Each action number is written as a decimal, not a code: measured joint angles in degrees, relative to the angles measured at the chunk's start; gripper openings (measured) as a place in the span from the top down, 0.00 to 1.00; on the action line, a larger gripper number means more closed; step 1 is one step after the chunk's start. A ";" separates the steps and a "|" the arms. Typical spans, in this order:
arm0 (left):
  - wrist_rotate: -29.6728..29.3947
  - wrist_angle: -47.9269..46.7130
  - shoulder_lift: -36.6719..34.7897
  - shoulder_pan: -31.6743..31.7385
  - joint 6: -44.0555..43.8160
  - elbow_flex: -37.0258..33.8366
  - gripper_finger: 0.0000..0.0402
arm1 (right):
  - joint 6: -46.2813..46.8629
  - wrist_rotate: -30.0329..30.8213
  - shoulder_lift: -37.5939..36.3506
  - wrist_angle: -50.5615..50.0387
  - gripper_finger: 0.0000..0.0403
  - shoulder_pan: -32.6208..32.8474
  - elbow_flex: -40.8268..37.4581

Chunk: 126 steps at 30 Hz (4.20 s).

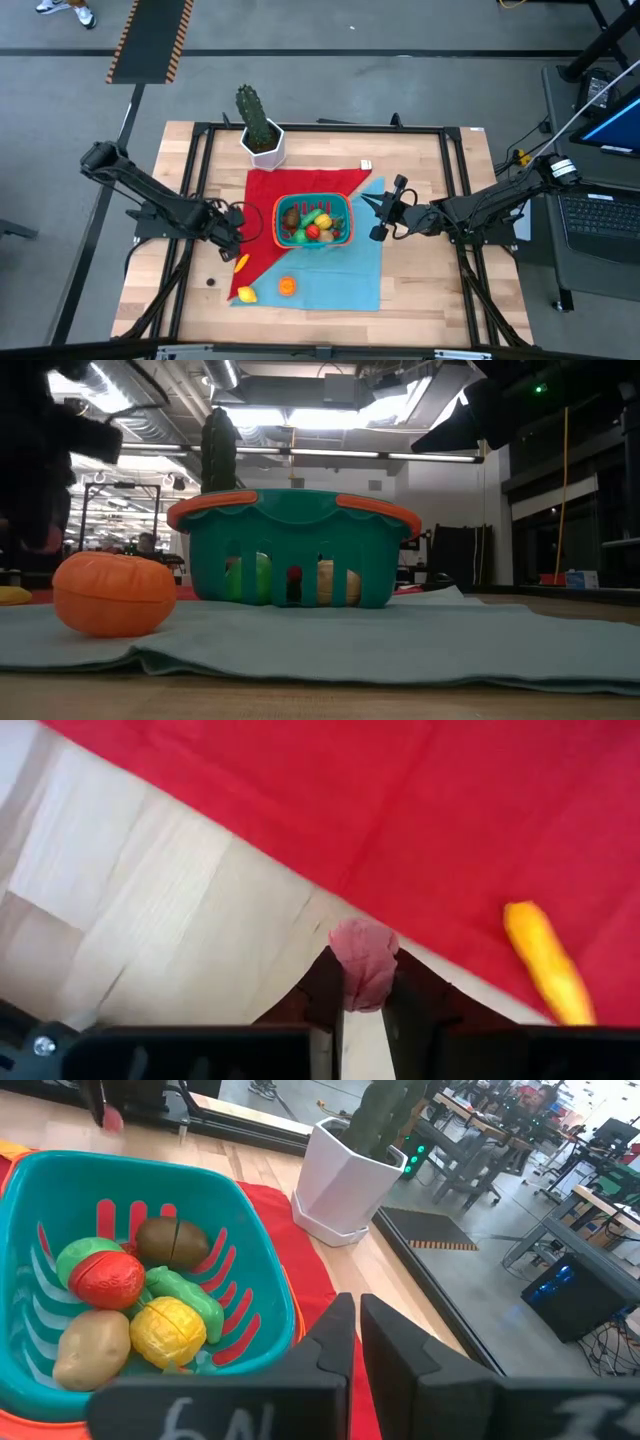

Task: Build produce basket
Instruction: Put the pink peach into the blue basket, then put the orange pumpkin into the blue basket

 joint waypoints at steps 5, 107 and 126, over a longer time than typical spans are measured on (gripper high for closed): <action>-7.62 -0.02 -5.68 -4.29 -3.85 0.35 0.89 | 0.00 0.00 0.00 -0.02 0.94 -0.01 0.00; 1.66 40.13 26.56 23.99 50.19 18.64 0.90 | 10.34 -5.60 -1.49 -9.91 0.94 -1.09 -1.03; 2.89 40.72 27.70 24.25 49.56 18.64 0.66 | 10.47 -6.08 -1.49 -10.77 0.94 -1.09 -1.03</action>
